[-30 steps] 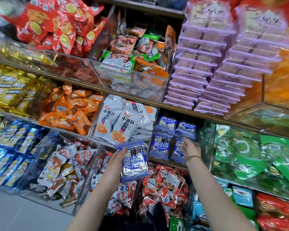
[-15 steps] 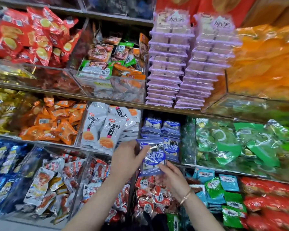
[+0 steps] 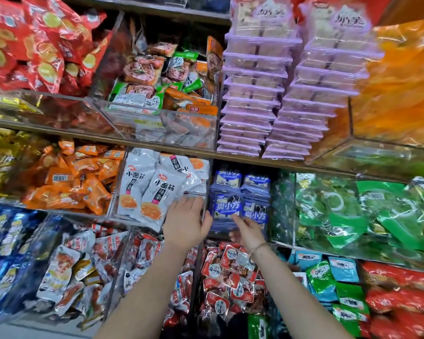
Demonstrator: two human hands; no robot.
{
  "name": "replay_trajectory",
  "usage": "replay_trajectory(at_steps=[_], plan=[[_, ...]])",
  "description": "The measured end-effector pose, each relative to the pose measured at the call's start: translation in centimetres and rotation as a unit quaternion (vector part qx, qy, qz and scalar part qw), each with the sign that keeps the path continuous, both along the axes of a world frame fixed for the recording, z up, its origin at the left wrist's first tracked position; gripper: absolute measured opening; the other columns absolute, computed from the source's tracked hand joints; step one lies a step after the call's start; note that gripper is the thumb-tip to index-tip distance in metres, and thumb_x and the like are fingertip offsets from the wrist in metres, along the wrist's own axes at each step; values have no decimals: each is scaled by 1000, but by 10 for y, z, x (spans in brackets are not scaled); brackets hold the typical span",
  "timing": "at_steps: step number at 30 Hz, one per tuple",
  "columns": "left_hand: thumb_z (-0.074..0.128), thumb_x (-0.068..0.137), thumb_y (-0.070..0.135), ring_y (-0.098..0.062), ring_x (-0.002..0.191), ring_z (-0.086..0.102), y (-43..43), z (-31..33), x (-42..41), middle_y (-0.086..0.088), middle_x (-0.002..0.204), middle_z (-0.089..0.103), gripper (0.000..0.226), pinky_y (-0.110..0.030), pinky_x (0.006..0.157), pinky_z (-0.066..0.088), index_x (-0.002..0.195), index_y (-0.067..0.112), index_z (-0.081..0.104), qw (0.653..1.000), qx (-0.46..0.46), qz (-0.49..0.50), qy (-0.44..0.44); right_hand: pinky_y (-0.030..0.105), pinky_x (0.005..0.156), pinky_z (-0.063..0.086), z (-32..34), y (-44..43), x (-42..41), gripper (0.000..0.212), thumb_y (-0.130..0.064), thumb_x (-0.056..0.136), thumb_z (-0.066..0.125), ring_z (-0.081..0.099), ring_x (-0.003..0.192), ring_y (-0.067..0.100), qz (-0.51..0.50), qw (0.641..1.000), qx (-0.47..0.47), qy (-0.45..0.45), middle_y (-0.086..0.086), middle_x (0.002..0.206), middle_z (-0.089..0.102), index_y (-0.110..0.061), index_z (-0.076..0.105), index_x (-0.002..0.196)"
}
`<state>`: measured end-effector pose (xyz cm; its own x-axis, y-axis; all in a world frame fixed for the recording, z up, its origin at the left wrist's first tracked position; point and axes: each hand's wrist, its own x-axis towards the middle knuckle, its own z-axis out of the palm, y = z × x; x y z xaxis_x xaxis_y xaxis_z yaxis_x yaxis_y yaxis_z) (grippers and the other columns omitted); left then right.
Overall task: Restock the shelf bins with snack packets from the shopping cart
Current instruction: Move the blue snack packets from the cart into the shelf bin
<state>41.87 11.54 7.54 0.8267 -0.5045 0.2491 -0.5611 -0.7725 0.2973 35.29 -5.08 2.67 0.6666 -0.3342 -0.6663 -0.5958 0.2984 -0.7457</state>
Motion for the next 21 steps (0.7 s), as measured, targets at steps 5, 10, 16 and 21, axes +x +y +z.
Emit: replay_trajectory(at_steps=[5, 10, 16, 21], plan=[[41, 80, 33, -26, 64, 55, -1, 0, 0, -3, 64, 55, 28, -33, 61, 42, 70, 11, 54, 1000, 17, 0, -8, 17, 50, 42, -14, 9, 7, 30, -33, 96, 46, 59, 67, 14, 173, 950, -261, 0, -1, 82, 59, -9, 50, 113], [40, 80, 31, -25, 61, 53, -1, 1, -1, -3, 62, 54, 27, -33, 60, 40, 69, 11, 55, 1000, 22, -1, -17, 28, 59, 49, -18, 7, 6, 41, -33, 97, 42, 62, 72, 21, 263, 876, -401, 60, 8, 93, 63, -9, 43, 129], [39, 80, 31, -25, 61, 52, -1, 4, -3, -3, 62, 54, 28, -33, 60, 39, 70, 10, 55, 999, 35, 2, 2, 35, 67, 54, -10, 7, 14, 36, -36, 96, 38, 64, 83, 27, 333, 808, -468, 127, 10, 99, 63, -7, 50, 113], [36, 81, 32, -25, 61, 51, -1, 5, -4, -3, 61, 53, 29, -34, 61, 39, 69, 11, 52, 999, 34, 4, 16, 32, 67, 47, -1, 4, 7, 49, -42, 94, 44, 60, 96, 27, 314, 797, -505, 101, 9, 123, 46, -10, 40, 131]])
